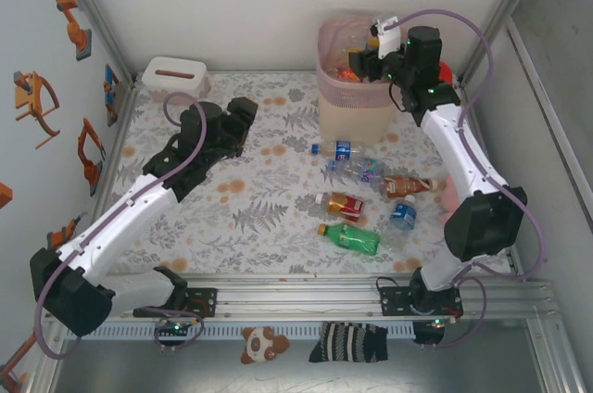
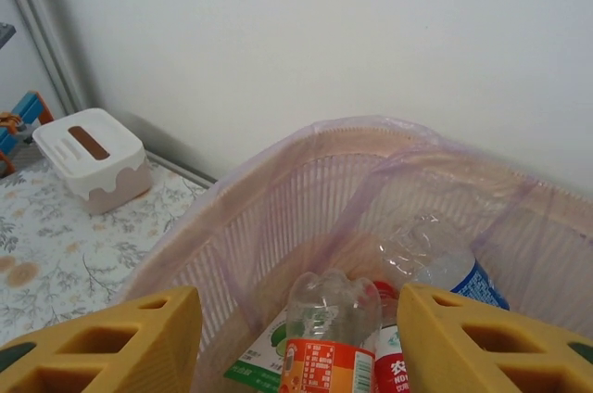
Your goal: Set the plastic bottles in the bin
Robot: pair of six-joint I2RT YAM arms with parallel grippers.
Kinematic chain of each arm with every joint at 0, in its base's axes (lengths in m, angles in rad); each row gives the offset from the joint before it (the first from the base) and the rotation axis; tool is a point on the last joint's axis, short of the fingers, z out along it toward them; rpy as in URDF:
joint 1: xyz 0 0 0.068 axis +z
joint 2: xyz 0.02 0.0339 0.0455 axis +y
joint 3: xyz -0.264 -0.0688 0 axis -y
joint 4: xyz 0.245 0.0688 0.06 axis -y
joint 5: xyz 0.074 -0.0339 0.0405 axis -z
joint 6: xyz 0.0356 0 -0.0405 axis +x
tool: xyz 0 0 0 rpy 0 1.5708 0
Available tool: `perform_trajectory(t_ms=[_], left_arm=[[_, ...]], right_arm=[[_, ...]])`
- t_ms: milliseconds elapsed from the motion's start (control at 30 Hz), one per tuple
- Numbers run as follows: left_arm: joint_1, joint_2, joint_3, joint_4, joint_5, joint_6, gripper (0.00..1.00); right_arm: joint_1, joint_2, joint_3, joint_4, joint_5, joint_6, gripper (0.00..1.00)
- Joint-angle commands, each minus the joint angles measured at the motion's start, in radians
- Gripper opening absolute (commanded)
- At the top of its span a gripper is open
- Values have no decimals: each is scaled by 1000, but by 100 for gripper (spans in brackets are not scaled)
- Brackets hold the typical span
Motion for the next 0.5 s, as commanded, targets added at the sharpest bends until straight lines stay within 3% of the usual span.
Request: perform_trajectory(t_ms=[0, 200, 467], left_arm=[[5, 24, 39, -7, 39, 95, 77], [5, 66, 53, -16, 92, 168, 77], [2, 192, 80, -35, 204, 129, 73]], right_arm=[[-2, -26, 42, -69, -4, 30, 57], [-2, -70, 45, -156, 12, 72, 56], [-2, -173, -25, -204, 41, 99, 56]])
